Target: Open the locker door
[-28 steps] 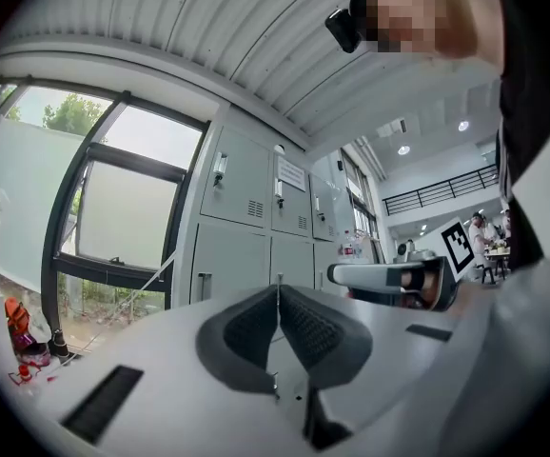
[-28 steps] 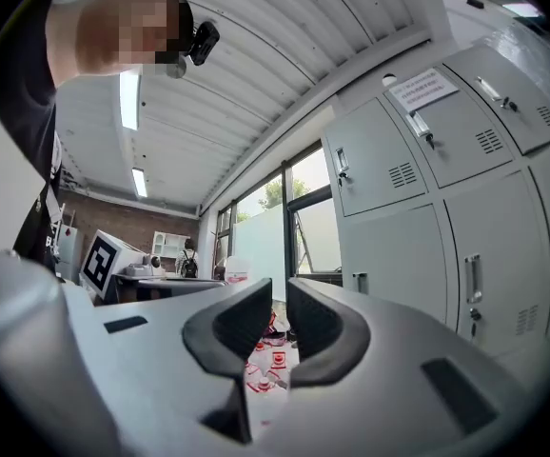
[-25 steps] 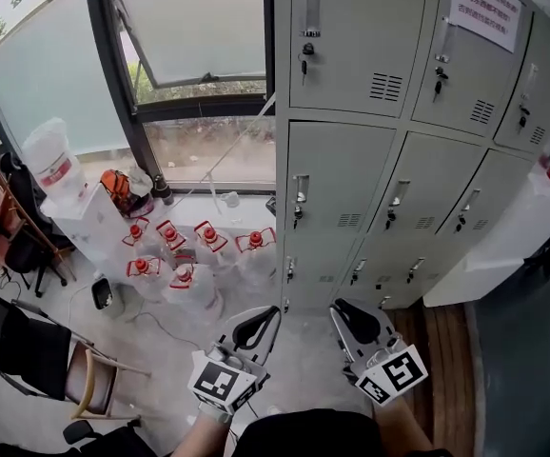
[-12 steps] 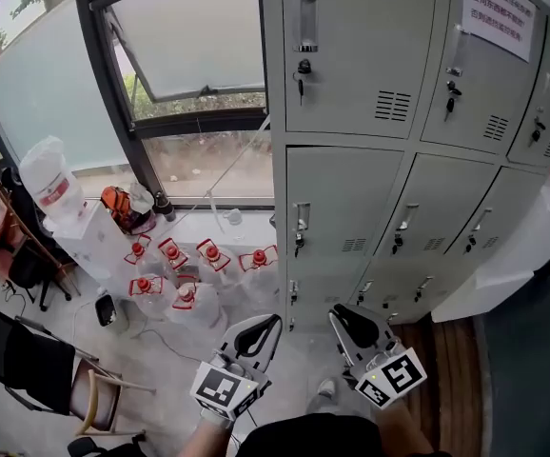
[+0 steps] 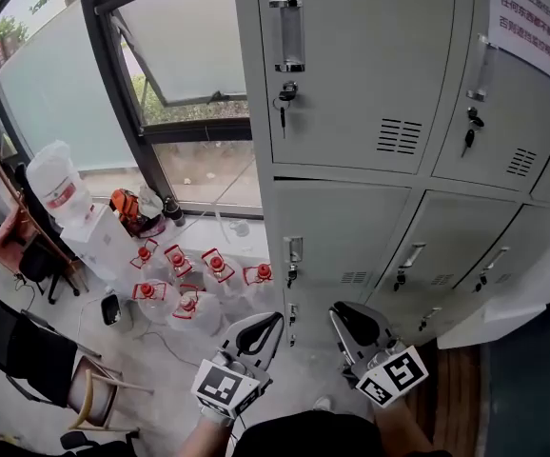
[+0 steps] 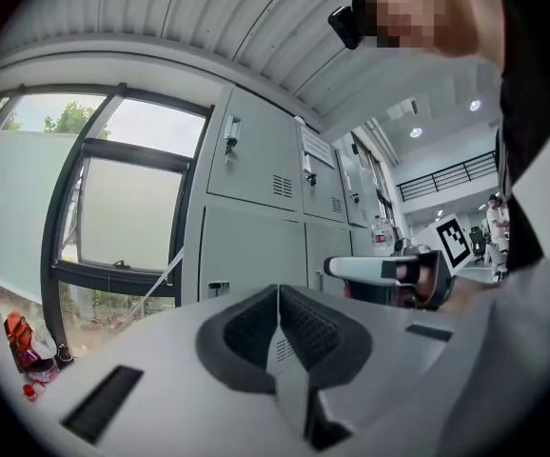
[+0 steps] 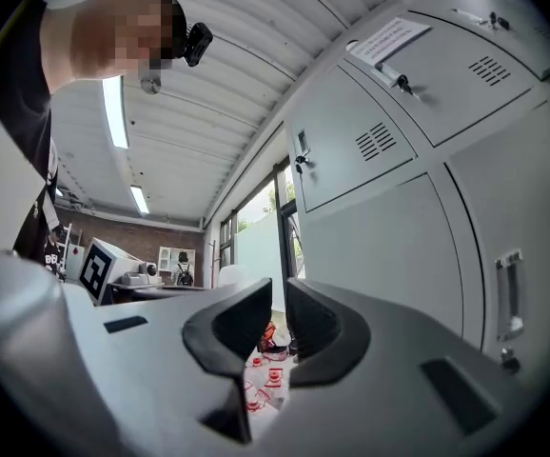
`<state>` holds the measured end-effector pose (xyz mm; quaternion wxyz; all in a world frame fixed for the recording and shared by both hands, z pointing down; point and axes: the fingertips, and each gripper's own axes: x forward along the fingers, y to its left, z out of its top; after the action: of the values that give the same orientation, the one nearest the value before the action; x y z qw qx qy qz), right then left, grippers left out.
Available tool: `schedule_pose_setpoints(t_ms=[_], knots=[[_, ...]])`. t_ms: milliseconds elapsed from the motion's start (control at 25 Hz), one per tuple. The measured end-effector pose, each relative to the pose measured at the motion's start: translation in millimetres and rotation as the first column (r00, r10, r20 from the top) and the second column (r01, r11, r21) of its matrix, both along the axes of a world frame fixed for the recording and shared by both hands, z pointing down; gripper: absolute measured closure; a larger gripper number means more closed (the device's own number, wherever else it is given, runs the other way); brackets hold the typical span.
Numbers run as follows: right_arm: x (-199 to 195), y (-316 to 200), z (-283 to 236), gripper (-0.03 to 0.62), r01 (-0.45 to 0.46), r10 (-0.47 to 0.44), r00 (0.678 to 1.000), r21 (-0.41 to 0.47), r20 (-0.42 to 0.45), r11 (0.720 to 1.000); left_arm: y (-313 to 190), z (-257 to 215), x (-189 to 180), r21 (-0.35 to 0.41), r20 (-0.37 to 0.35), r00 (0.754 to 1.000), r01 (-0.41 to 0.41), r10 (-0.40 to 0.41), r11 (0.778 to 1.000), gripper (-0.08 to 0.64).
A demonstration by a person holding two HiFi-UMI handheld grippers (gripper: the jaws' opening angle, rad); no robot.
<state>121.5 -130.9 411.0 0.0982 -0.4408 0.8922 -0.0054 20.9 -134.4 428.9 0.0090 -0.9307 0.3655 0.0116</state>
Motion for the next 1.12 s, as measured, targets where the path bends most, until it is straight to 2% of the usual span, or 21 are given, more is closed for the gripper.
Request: schedule_pose_setpoints(t_ms=[280,640,840,1120], knots=[[27,-34,-7,0.532,0.062,-0.062,0.998,0.020,0.012,0.998,-32,-4,29,0.013,0.000,0.999,0.048,-0.048,0.999,0.537],[30,-58,-11,0.532,0.123,-0.124,0.992,0.041,0.003,0.991,-57,0,42,0.013,0.014,0.996,0.085,-0.085,0.996,0.537],[21,-70,-27,0.532,0.103,-0.102,0.995,0.078,-0.015,0.992,-72,0,31,0.007,0.010,0.997,0.077,-0.077,0.997,0.537],[5,-93,-79,0.532,0.009,-0.003,0.999,0.177,-0.035,0.984,-96,-36,11,0.098,-0.013,1.000,0.011,-0.010,0.995,0.537]])
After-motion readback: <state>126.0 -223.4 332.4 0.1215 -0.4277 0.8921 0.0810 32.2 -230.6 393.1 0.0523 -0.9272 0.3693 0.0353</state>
